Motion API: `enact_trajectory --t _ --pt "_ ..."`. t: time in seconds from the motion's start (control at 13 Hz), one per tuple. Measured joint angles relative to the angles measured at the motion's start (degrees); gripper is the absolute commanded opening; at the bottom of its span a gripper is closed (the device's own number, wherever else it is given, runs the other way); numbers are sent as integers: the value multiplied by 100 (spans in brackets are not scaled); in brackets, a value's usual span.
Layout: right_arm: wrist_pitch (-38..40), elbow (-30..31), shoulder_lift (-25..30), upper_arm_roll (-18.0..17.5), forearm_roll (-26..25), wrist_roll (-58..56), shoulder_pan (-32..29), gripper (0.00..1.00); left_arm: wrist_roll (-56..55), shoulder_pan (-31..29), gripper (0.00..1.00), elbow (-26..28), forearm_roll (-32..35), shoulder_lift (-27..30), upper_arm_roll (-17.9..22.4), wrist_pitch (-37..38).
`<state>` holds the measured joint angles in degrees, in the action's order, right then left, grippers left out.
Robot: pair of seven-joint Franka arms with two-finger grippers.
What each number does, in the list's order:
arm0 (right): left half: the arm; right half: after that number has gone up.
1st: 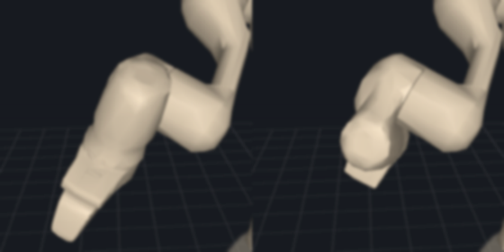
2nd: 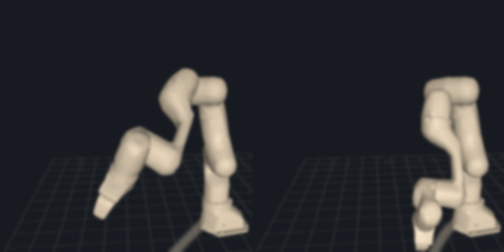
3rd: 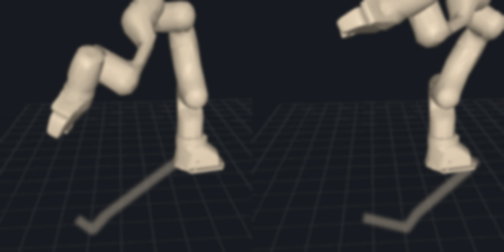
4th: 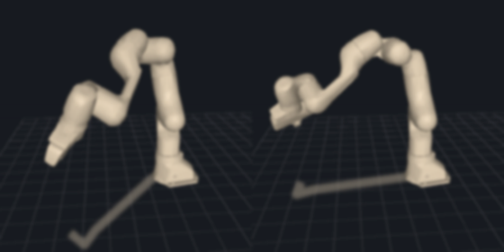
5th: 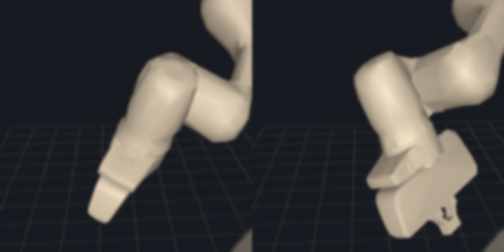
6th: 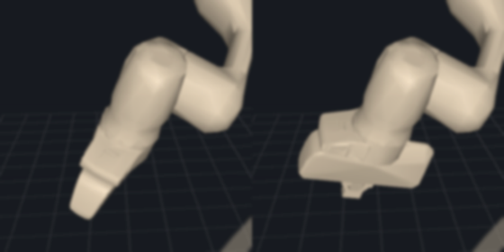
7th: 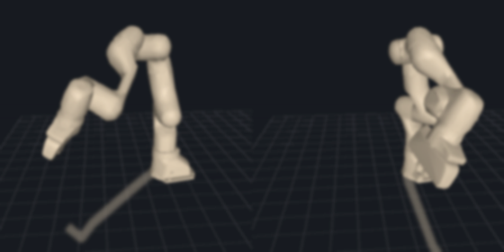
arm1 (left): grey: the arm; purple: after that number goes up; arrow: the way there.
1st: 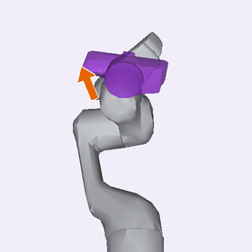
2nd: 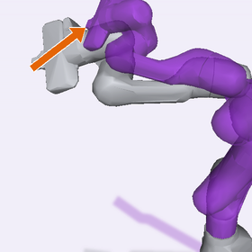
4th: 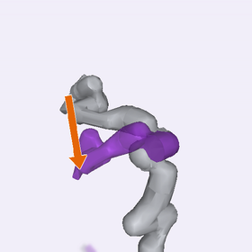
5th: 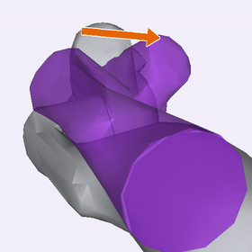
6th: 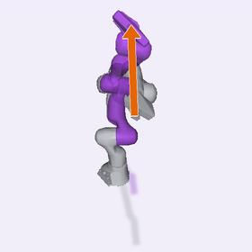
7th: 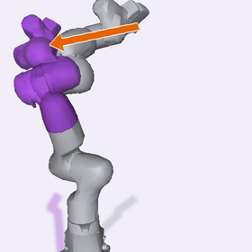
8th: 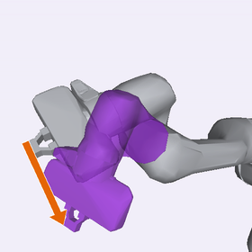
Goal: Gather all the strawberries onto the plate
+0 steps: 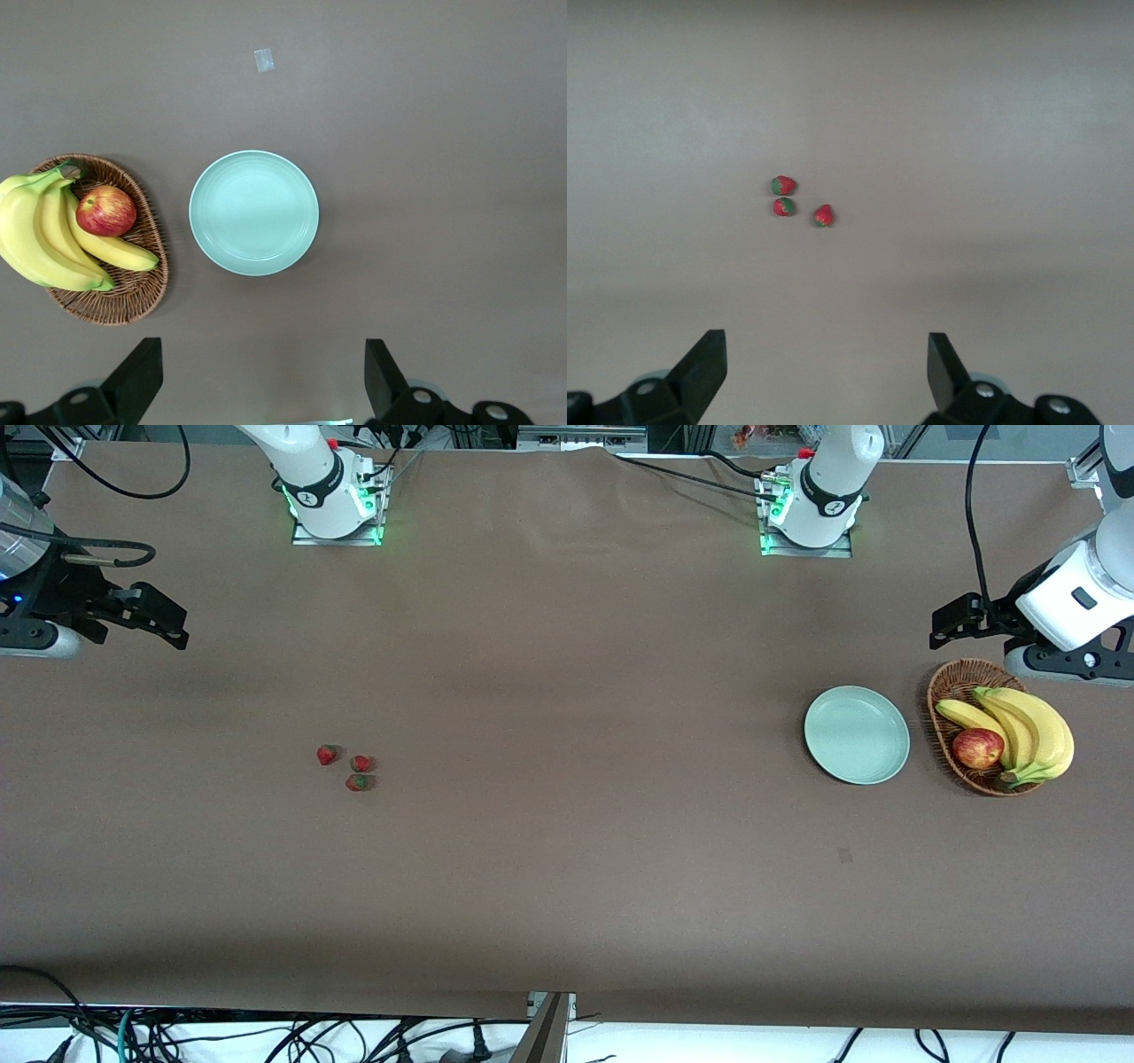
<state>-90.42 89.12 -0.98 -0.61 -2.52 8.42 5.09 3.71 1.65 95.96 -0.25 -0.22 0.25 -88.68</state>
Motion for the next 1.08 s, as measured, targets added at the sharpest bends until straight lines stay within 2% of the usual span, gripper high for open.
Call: enact_trajectory --t 0.54,0.85,1.08 --pt "54 15 -76 88 7 -19 -94 100 0 0 100 0 1 0 0 0" --pt "428 82 -771 32 39 -581 -56 100 0 0 100 -2 1 0 0 -7" --pt "29 217 -1383 -1 259 -734 -27 100 0 1 100 -6 0 0 0 -9"
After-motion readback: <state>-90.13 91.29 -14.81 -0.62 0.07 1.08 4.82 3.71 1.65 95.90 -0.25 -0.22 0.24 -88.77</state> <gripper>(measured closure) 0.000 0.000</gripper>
